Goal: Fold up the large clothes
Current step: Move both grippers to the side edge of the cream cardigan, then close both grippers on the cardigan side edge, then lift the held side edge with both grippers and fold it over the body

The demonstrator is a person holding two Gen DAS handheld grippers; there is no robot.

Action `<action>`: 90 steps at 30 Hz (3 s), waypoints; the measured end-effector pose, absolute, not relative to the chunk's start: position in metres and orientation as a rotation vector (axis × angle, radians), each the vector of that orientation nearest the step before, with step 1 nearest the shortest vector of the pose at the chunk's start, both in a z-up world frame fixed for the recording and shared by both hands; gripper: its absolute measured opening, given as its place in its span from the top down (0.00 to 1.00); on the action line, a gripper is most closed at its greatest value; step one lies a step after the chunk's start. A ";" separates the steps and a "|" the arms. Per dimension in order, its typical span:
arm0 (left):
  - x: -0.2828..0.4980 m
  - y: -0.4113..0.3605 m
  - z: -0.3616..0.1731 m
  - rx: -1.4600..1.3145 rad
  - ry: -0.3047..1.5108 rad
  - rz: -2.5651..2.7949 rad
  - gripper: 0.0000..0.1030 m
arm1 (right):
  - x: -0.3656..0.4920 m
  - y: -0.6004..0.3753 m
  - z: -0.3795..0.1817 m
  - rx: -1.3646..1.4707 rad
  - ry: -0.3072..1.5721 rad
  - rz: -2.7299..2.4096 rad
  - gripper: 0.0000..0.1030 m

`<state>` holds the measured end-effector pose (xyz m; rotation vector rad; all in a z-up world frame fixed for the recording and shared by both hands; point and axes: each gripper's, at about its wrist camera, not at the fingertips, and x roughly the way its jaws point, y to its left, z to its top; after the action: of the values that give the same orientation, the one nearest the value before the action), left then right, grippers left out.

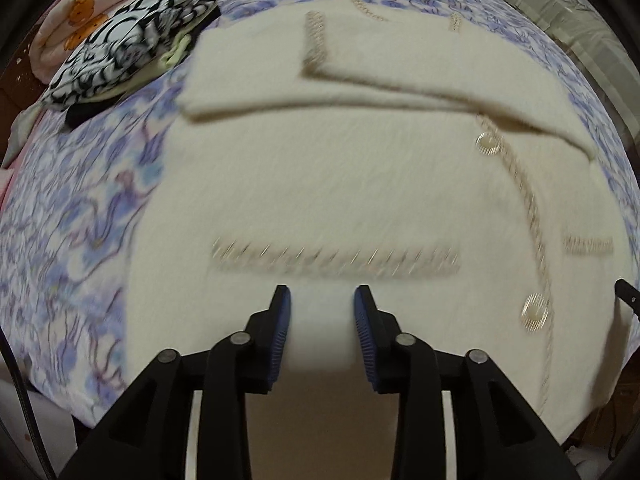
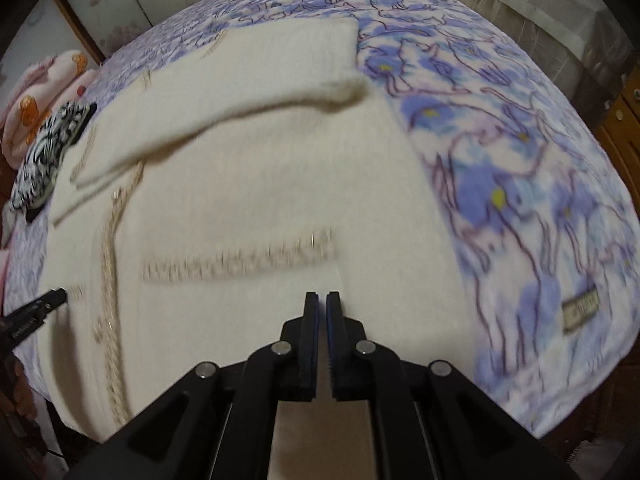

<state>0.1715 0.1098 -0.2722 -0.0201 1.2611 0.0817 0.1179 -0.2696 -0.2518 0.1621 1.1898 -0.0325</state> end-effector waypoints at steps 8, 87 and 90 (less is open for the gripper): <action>0.099 0.157 -0.267 -0.072 1.283 0.150 0.52 | 0.056 -0.271 -0.252 0.334 1.212 0.010 0.82; 0.070 0.161 -0.151 -0.745 1.251 0.029 0.90 | 0.065 -0.235 -0.197 0.768 1.198 0.296 0.92; 0.096 0.150 -0.126 -0.790 1.188 0.025 0.90 | 0.078 -0.241 -0.182 0.820 1.165 0.356 0.92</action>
<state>0.0958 0.1505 -0.1260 -0.7899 1.1878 0.0247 0.0777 -0.2412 -0.1824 0.8195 1.1653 0.3562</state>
